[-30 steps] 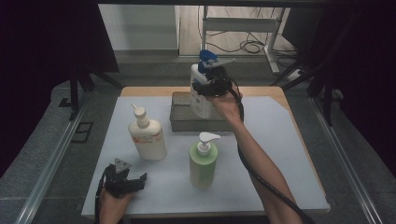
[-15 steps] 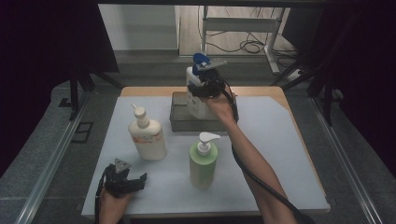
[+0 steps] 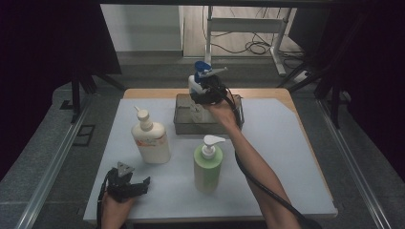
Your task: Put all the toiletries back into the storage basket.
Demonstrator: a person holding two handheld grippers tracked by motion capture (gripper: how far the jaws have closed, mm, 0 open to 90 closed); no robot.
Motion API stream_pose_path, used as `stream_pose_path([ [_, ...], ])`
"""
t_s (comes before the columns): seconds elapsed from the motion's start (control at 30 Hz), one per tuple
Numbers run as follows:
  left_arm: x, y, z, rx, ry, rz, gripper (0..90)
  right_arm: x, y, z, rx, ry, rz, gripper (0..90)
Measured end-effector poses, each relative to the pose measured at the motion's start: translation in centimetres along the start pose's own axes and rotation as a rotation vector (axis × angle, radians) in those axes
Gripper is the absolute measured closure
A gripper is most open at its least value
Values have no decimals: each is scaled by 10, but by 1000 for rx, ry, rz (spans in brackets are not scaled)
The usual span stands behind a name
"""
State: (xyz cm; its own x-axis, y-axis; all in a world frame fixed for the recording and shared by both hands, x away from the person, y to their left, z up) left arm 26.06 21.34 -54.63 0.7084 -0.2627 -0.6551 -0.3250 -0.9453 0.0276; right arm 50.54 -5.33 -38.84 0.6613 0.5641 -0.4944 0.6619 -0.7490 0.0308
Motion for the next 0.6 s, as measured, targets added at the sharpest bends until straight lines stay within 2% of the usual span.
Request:
stream_pose_path([
  [0.6,0,0,0,0,0,0,118,10,-2,16,4,-42,-6,385],
])
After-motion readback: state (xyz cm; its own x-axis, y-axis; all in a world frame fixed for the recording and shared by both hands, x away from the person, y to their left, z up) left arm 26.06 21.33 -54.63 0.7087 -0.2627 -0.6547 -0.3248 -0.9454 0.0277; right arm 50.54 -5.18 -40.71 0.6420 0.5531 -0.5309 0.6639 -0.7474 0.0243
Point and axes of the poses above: each handheld gripper's, and its own axes: x roughly forward along the jaws, z roughly out of its underside, y roughly to its right, the point moved 3 cm from there along x, roughly forward along the jaws, and after that the axes turned 6 degrees about y, right-handed, at the moved point
